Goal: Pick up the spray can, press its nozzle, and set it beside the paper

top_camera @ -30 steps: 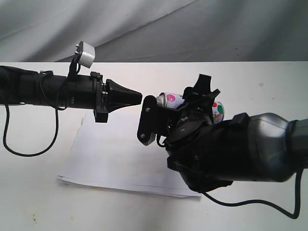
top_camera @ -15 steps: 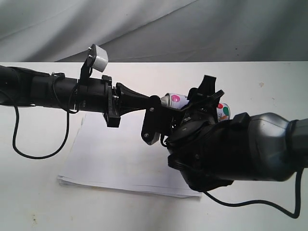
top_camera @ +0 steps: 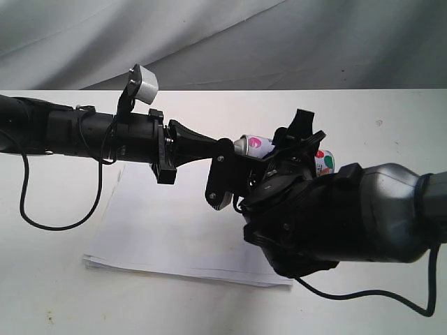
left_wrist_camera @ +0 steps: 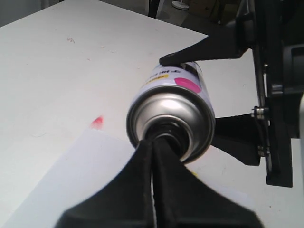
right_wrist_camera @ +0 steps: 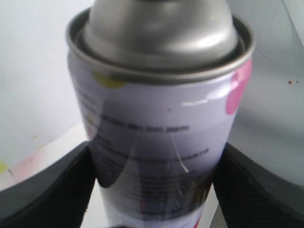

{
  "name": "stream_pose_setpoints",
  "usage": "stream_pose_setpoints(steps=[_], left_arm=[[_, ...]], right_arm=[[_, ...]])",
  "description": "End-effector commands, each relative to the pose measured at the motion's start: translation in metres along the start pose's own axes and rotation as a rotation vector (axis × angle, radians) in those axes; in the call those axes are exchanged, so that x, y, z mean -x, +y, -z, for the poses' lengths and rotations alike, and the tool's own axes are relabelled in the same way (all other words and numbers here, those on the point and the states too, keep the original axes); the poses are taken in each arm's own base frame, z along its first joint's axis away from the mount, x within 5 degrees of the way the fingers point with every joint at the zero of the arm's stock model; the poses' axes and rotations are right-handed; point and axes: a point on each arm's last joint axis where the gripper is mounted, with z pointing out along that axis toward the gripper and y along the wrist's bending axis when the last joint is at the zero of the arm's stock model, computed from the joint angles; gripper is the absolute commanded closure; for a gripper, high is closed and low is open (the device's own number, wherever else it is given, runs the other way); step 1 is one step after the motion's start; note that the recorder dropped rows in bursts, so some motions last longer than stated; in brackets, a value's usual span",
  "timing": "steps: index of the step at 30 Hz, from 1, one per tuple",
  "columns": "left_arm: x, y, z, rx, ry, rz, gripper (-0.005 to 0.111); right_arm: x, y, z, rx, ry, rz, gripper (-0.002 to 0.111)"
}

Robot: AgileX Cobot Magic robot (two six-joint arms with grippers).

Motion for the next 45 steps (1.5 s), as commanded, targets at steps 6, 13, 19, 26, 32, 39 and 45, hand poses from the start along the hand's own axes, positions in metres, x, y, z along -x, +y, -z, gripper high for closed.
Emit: stream_pose_setpoints(steps=[6, 13, 19, 26, 32, 39, 45], left_arm=[[0.003, -0.005, -0.004, -0.035, -0.014, -0.012, 0.107], [0.003, -0.005, -0.004, -0.035, -0.014, -0.012, 0.107], [0.003, -0.006, -0.006, -0.038, -0.018, -0.01, 0.107], [0.004, -0.008, -0.012, -0.018, 0.009, -0.024, 0.107], [0.01, -0.001, 0.027, 0.002, 0.003, -0.019, 0.107], [0.007, -0.003, 0.08, 0.085, -0.163, 0.057, 0.107], [-0.001, -0.004, 0.085, 0.098, -0.165, 0.094, 0.107]], right_arm=[[0.006, -0.006, 0.003, -0.028, -0.065, 0.029, 0.108], [0.006, -0.006, 0.003, -0.028, -0.065, 0.029, 0.108], [0.006, -0.006, 0.003, -0.028, -0.065, 0.031, 0.108], [0.006, -0.006, 0.003, -0.028, -0.065, 0.031, 0.108], [0.006, -0.006, 0.003, -0.031, -0.062, 0.031, 0.108], [0.006, -0.006, 0.003, -0.031, -0.062, 0.031, 0.108], [0.004, -0.007, 0.004, -0.037, -0.042, 0.021, 0.108]])
